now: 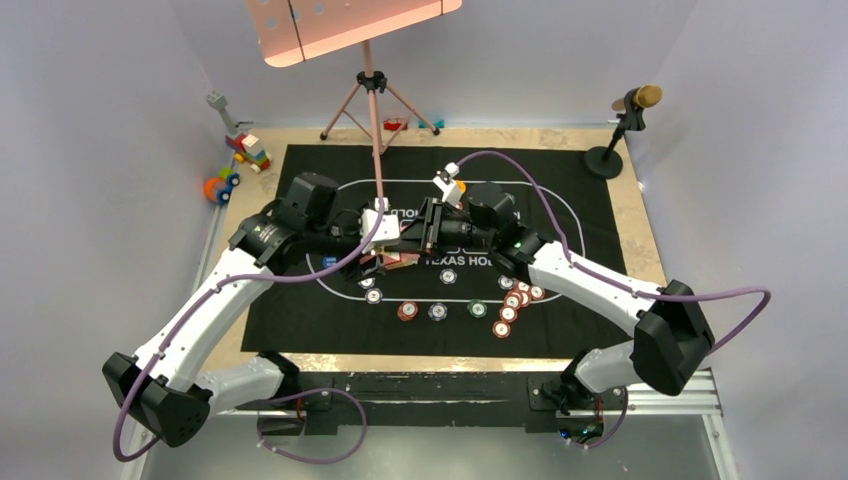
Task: Distribute texas hold em gaming equipment
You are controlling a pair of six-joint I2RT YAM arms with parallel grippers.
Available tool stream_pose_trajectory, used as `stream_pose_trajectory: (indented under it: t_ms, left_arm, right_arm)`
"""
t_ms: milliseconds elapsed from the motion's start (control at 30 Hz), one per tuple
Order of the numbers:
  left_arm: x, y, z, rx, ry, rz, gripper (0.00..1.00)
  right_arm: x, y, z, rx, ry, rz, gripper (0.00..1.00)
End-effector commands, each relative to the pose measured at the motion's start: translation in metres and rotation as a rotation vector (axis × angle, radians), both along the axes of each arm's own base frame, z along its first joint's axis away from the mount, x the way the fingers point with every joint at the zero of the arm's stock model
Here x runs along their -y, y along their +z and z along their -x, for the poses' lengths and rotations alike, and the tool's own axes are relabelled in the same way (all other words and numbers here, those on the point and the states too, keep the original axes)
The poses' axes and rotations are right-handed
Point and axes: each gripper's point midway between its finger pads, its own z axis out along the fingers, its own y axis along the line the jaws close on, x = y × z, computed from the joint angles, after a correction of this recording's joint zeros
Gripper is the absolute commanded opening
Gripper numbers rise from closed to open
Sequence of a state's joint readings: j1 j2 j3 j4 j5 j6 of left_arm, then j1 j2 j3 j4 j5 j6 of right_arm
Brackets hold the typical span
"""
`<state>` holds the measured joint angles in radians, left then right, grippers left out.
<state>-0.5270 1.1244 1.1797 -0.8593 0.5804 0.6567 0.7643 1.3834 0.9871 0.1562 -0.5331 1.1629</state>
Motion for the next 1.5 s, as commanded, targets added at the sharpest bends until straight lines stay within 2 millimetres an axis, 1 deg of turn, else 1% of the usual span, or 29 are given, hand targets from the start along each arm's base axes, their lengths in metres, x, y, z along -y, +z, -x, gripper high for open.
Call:
stream_pose_trajectory:
  t_ms: [0, 67, 133, 167, 200, 233, 267, 300, 400, 467, 500, 567, 633, 700, 767, 900, 967, 1133, 1233, 1333, 1467]
  left_arm:
    - [0.0, 0.012, 0.004, 0.049, -0.025, 0.021, 0.5]
    - [-0.003, 0.01, 0.009, 0.025, -0.025, 0.011, 0.45]
    - [-0.008, 0.008, 0.015, -0.006, -0.016, 0.009, 0.4]
    - [-0.01, 0.008, 0.02, -0.029, -0.008, 0.013, 0.33]
    - [-0.011, 0.006, 0.024, -0.053, -0.004, 0.016, 0.3]
    - [-0.012, 0.005, 0.029, -0.084, 0.0, 0.018, 0.22]
    - [-0.013, 0.005, 0.033, -0.115, 0.017, 0.021, 0.17]
    - [-0.014, 0.005, 0.035, -0.144, 0.031, 0.023, 0.15]
    - [-0.015, 0.009, 0.044, -0.231, 0.053, 0.016, 0.15]
    - [-0.017, 0.015, 0.043, -0.239, 0.073, 0.014, 0.15]
    - [-0.018, 0.016, 0.042, -0.236, 0.082, 0.013, 0.15]
    - [-0.019, 0.017, 0.04, -0.23, 0.089, 0.01, 0.15]
    - [-0.02, 0.014, 0.037, -0.247, 0.114, -0.004, 0.15]
    - [-0.02, 0.009, 0.036, -0.271, 0.13, -0.012, 0.15]
    - [-0.019, 0.003, 0.032, -0.259, 0.142, -0.003, 0.13]
    - [-0.022, -0.018, 0.031, -0.19, 0.141, 0.018, 0.13]
    - [-0.026, -0.028, 0.03, -0.134, 0.133, 0.015, 0.13]
    - [-0.027, -0.041, 0.028, -0.084, 0.09, -0.001, 0.13]
    - [-0.028, -0.046, 0.022, -0.055, 0.062, -0.027, 0.12]
    - [-0.028, -0.045, 0.019, -0.018, 0.011, -0.046, 0.09]
    - [-0.026, -0.041, 0.012, 0.01, -0.025, -0.062, 0.09]
  right_arm:
    - [-0.005, 0.019, -0.003, 0.039, 0.008, -0.024, 0.33]
    - [-0.003, 0.019, -0.001, 0.061, 0.018, 0.001, 0.43]
    - [0.001, 0.023, 0.001, 0.094, 0.026, 0.008, 0.51]
    - [0.003, 0.024, 0.002, 0.107, 0.028, 0.02, 0.54]
    - [0.004, 0.024, 0.002, 0.122, 0.029, 0.03, 0.57]
    - [0.005, 0.024, 0.003, 0.132, 0.032, 0.037, 0.59]
    - [0.006, 0.022, 0.004, 0.131, 0.037, 0.045, 0.6]
    - [0.005, 0.021, 0.003, 0.132, 0.04, 0.049, 0.61]
    - [0.003, 0.019, 0.002, 0.131, 0.058, 0.055, 0.62]
    - [0.002, 0.025, 0.0, 0.154, 0.069, 0.048, 0.63]
    - [0.002, 0.023, -0.001, 0.147, 0.077, 0.06, 0.64]
    - [0.002, 0.025, -0.005, 0.157, 0.086, 0.065, 0.65]
    - [0.0, 0.028, -0.006, 0.167, 0.102, 0.063, 0.66]
    - [-0.001, 0.027, -0.007, 0.168, 0.115, 0.075, 0.67]
    - [-0.001, 0.024, -0.008, 0.165, 0.122, 0.091, 0.68]
    - [-0.001, 0.013, -0.008, 0.144, 0.139, 0.132, 0.68]
    - [0.001, 0.003, -0.007, 0.136, 0.147, 0.166, 0.69]
    - [0.005, -0.015, -0.007, 0.119, 0.155, 0.205, 0.69]
    - [0.006, -0.025, -0.004, 0.104, 0.167, 0.219, 0.69]
    - [0.006, -0.033, -0.002, 0.096, 0.176, 0.22, 0.69]
    - [0.008, -0.039, -0.001, 0.106, 0.172, 0.219, 0.69]
